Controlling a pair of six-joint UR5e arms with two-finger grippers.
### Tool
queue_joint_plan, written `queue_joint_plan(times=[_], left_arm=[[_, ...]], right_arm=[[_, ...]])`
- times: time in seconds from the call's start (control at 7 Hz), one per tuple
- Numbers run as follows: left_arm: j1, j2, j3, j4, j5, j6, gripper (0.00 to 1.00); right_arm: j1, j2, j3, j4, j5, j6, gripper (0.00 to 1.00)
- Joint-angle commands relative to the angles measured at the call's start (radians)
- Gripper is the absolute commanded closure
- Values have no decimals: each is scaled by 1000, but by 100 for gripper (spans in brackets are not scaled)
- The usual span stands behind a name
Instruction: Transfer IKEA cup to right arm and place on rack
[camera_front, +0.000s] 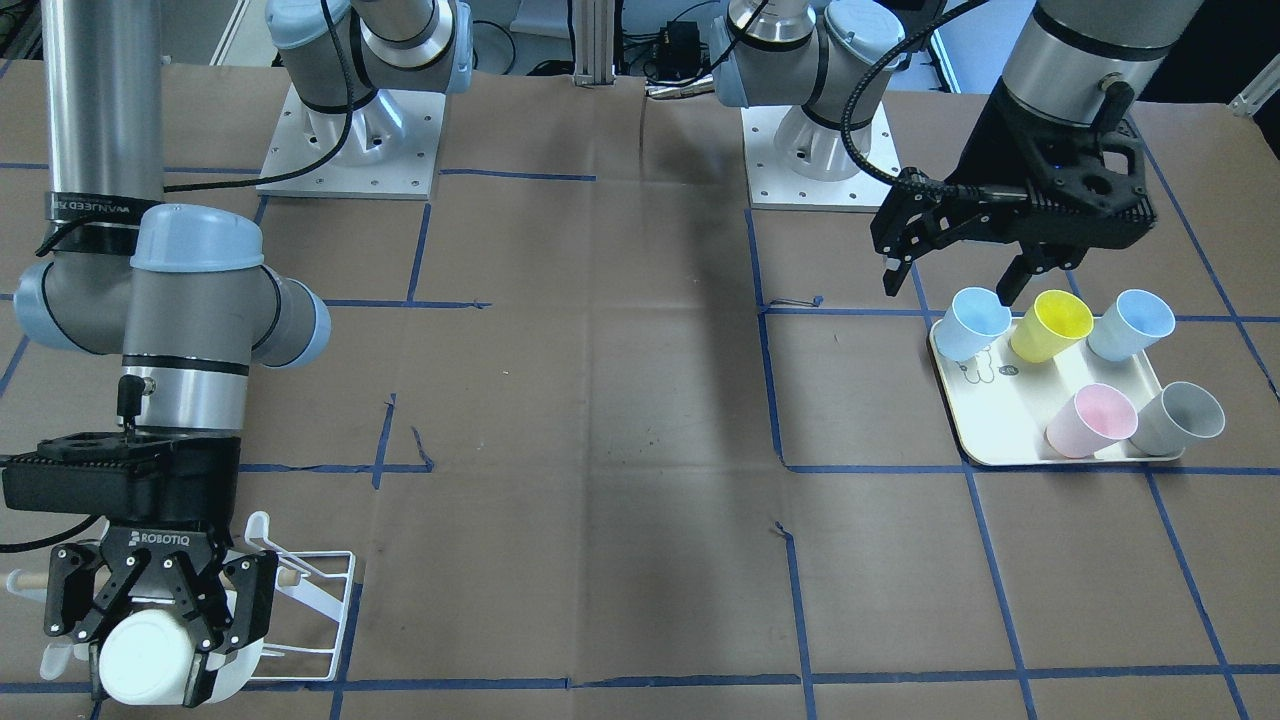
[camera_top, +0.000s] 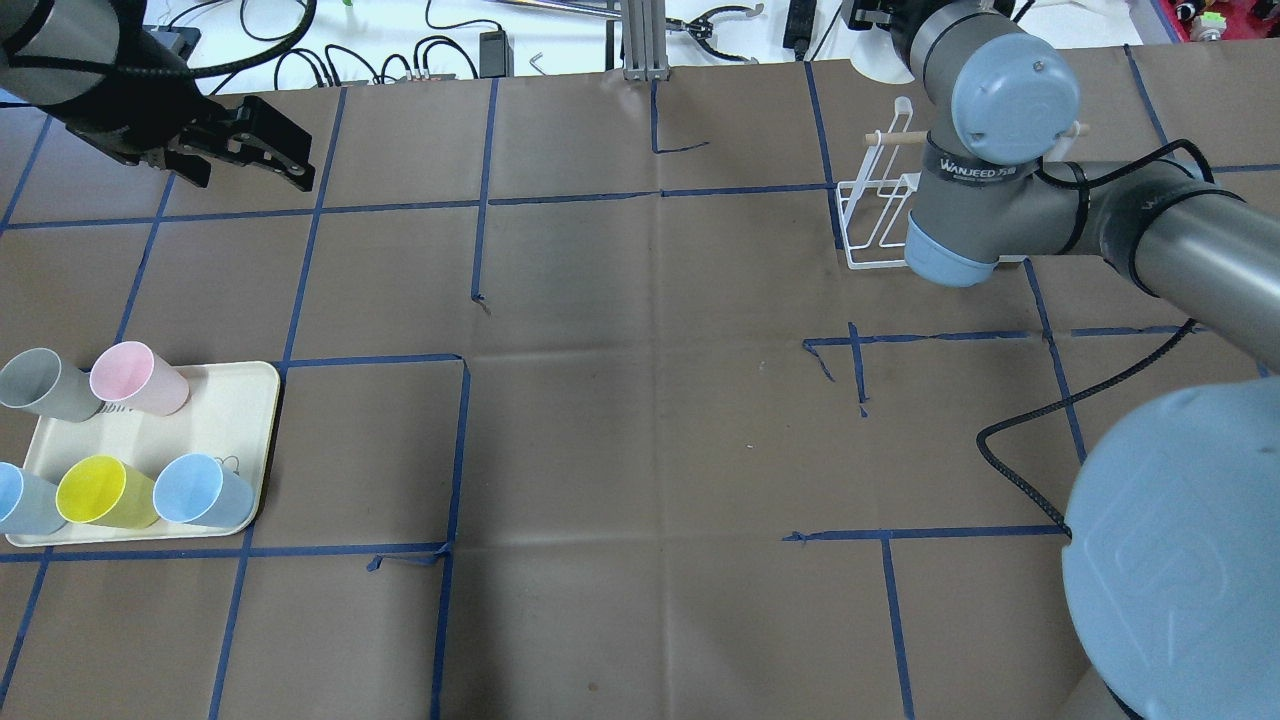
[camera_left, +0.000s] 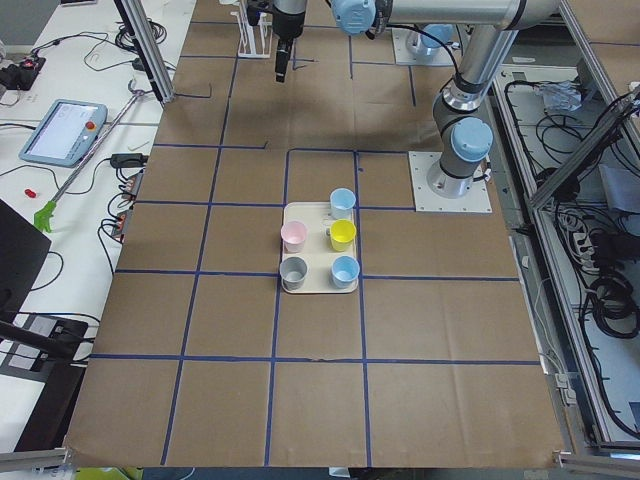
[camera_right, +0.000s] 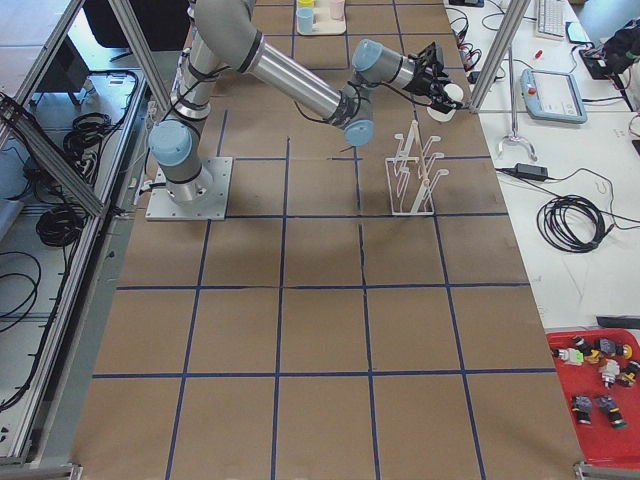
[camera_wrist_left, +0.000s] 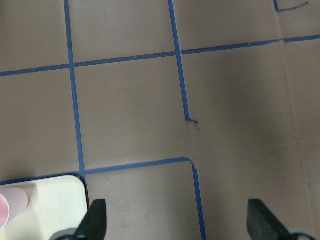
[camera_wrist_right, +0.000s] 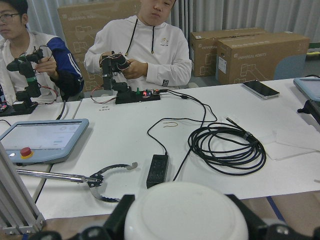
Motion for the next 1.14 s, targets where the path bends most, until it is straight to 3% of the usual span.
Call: queue_joint_plan(times=[0.0,0.43,0.57,0.86,1.0], left_arm=[[-41,7,-40,-18,12,-80,1],[-27,69,-167,-12,23,-54,1],[0,87,-212,-7,78,-17,1],[144,148,-291,-4,87,140,1],[227,177,-334,-4,86,215,1]], right_arm=[[-33,75,-27,-23,0,-32,90],[-36,88,-16,-30,-5,-26,90],[-33,80,19,-31,-8,-20,90],[-27,75,53,-53,-28,-18,88],[-27,75,50,-53,-29,-20,44]])
